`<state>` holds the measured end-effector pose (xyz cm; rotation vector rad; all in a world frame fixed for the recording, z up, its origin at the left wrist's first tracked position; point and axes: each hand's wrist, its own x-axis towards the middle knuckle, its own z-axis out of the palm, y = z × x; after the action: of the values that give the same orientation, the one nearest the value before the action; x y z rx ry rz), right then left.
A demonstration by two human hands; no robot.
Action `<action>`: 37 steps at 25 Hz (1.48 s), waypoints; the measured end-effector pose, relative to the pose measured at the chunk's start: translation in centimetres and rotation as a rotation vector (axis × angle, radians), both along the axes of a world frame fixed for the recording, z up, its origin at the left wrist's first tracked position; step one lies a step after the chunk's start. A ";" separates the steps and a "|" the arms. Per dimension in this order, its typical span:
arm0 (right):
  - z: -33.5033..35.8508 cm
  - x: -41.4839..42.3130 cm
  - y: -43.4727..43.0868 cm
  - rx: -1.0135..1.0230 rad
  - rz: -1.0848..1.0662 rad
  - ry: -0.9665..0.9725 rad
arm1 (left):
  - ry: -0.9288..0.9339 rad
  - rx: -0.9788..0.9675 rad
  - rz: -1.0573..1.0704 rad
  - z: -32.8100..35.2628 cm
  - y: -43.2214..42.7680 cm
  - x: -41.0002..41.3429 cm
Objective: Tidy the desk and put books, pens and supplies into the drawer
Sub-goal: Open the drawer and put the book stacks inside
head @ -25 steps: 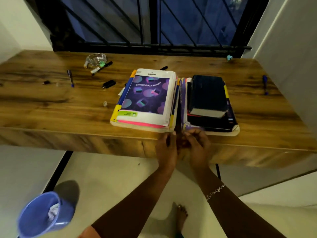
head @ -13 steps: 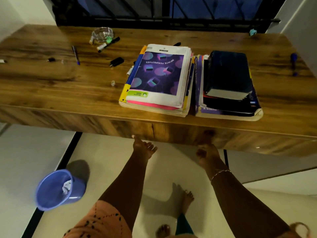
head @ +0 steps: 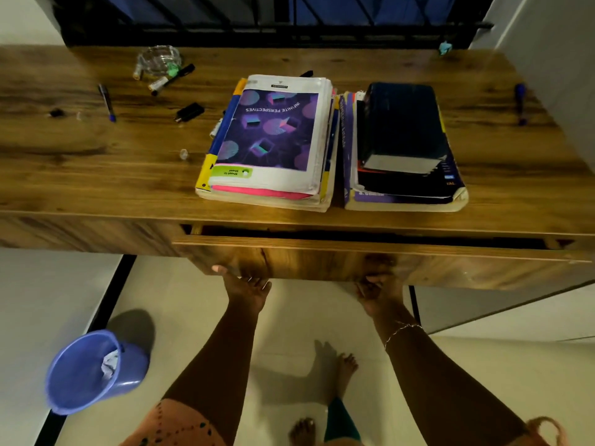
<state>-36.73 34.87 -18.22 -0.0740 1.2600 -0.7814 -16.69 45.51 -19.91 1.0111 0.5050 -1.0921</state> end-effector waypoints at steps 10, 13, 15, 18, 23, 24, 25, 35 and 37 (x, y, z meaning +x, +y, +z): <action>7.0 -3.3 6.8 -0.573 1.006 0.483 | -1.398 0.201 -0.627 8.0 6.2 -9.3; 9.7 -4.7 6.8 -1.493 0.948 1.108 | -2.228 0.284 -0.846 9.7 4.5 -9.2; 9.1 -5.7 5.0 -1.622 0.952 1.431 | -2.082 0.550 -1.263 10.9 3.1 -8.7; 8.5 -6.6 4.4 -1.427 1.205 1.613 | -2.058 0.603 -1.483 11.5 2.7 -8.2; 10.1 -7.8 5.3 -1.383 1.326 1.457 | -1.980 0.364 -1.477 13.5 4.0 -7.7; 10.4 -8.2 5.6 -1.362 1.362 1.404 | -1.945 0.321 -1.490 13.7 4.6 -7.7; 10.9 -8.6 6.1 -1.299 1.423 1.351 | -1.894 0.288 -1.510 13.9 5.1 -7.7; 12.5 -11.2 11.3 -0.786 1.637 0.695 | -0.974 0.089 -1.735 12.4 9.7 -8.3; 11.9 -11.5 12.0 -0.667 1.692 0.631 | -0.886 0.068 -1.788 12.2 10.5 -9.0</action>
<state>-48.20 46.87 -6.28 -1.7749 0.9624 0.4189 -25.68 56.01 -7.72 1.8532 -1.3985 -1.8553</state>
